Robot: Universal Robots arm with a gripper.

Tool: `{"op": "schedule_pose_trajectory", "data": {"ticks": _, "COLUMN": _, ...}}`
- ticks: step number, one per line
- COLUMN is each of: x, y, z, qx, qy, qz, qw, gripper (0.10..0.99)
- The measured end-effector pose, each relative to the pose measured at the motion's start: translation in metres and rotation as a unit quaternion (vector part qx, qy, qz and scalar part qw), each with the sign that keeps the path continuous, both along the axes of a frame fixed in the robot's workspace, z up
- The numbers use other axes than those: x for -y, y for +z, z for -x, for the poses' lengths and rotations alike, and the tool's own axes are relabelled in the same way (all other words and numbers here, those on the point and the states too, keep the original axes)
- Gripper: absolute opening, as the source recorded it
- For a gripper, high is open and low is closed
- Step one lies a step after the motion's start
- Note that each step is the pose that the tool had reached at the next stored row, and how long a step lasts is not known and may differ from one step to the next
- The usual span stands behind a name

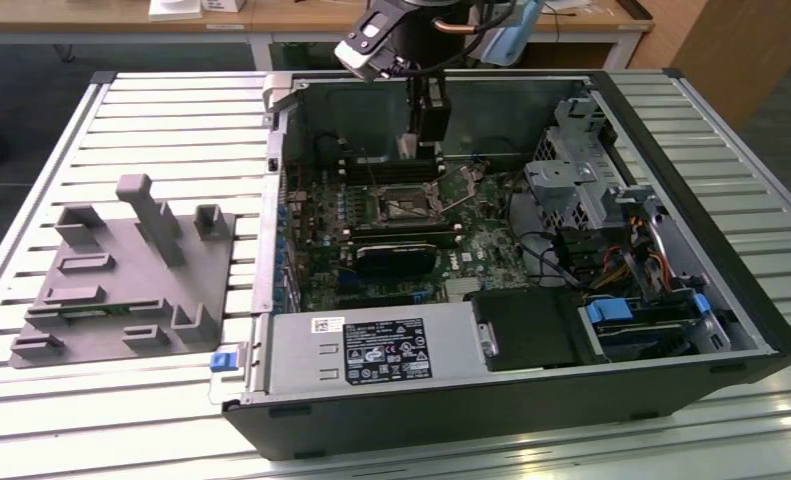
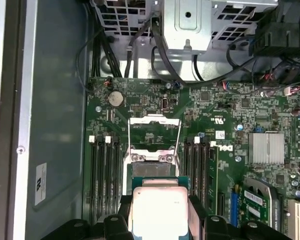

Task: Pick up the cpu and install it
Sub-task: 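Place the cpu into insertion slot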

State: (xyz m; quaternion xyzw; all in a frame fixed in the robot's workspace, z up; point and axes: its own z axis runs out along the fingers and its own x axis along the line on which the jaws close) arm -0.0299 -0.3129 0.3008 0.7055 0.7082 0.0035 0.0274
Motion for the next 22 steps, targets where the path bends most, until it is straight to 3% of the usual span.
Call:
{"op": "schedule_pose_trajectory", "data": {"ticks": 5, "x": -0.0001, "y": -0.0092, "z": 0.0, "qx": 0.0, "qy": 0.0, "qz": -0.0006, "qw": 1.0, "gripper": 0.529}}
{"op": "schedule_pose_trajectory", "data": {"ticks": 8, "x": -0.0001, "y": -0.0138, "z": 0.0001, "qx": 0.0, "qy": 0.0, "qz": -0.0048, "qw": 1.0, "gripper": 0.529}}
{"op": "schedule_pose_trajectory", "data": {"ticks": 22, "x": -0.0008, "y": -0.0354, "z": 0.0026, "qx": 0.0, "qy": 0.0, "qz": -0.0028, "qw": 1.0, "gripper": 0.529}}
